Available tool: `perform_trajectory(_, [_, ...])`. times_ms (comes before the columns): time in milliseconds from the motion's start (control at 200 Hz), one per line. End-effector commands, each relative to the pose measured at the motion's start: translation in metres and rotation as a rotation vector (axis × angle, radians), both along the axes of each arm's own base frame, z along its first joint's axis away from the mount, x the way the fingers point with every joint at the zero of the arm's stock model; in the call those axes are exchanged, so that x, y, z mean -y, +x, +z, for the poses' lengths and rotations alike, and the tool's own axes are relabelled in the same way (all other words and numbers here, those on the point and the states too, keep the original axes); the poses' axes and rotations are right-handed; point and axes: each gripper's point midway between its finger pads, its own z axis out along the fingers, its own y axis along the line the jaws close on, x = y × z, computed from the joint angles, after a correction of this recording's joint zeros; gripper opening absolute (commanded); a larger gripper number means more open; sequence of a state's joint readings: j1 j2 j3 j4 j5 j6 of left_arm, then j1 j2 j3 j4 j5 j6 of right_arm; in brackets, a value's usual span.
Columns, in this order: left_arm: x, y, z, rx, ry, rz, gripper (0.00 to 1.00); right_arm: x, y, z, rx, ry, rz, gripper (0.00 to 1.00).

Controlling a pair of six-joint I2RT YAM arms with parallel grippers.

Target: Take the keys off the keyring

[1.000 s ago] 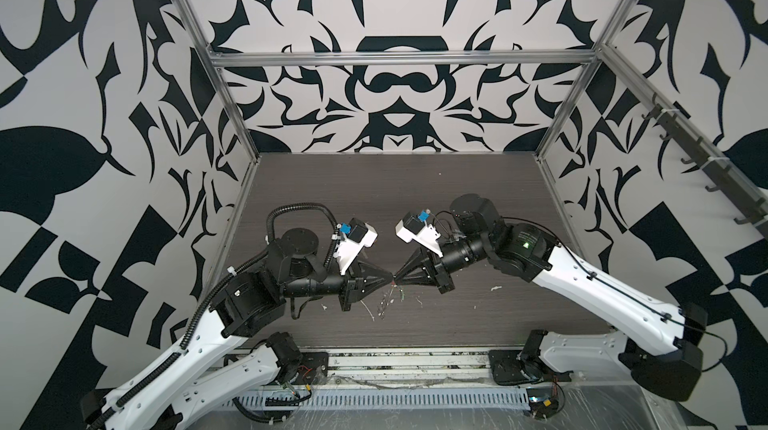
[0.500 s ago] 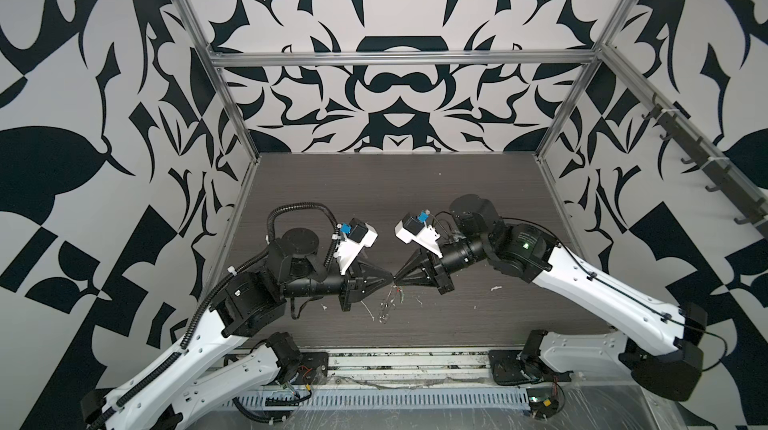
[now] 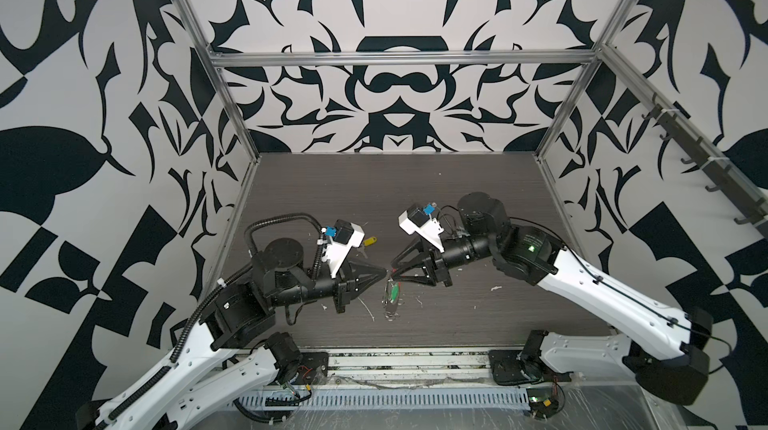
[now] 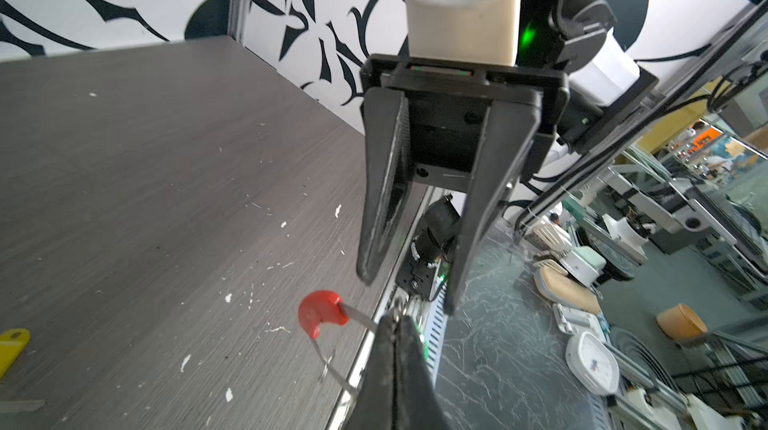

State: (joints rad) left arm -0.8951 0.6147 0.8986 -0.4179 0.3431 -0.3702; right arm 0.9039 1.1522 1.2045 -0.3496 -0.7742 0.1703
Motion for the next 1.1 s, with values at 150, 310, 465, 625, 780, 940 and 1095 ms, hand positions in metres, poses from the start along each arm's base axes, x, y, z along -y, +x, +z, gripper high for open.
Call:
perform_trajectory(150, [-0.014, 0.028, 0.013, 0.041, -0.09, 0.196, 0.0, 0.01, 0.028, 0.023, 0.178, 0.169, -0.252, 0.51])
perform_trajectory(310, [-0.02, 0.039, 0.014, 0.042, -0.127, 0.272, 0.0, 0.009, 0.028, 0.021, 0.262, 0.223, -0.332, 0.51])
perform_trajectory(465, [-0.024, 0.046, 0.013, 0.041, -0.151, 0.318, 0.0, 0.002, 0.03, 0.012, 0.318, 0.205, -0.377, 0.52])
perform_trajectory(625, [-0.017, 0.043, 0.011, 0.034, -0.148, 0.281, 0.0, -0.003, 0.035, 0.011, 0.337, 0.207, -0.401, 0.51])
perform_trajectory(780, [-0.015, 0.04, 0.009, 0.033, -0.14, 0.259, 0.0, -0.007, 0.035, 0.016, 0.327, 0.219, -0.39, 0.5])
perform_trajectory(940, [-0.019, 0.042, 0.009, 0.038, -0.145, 0.284, 0.0, -0.011, 0.03, 0.016, 0.307, 0.221, -0.353, 0.49])
perform_trajectory(1095, [-0.023, 0.043, 0.012, 0.049, -0.17, 0.301, 0.0, -0.015, 0.031, 0.006, 0.293, 0.21, -0.348, 0.54])
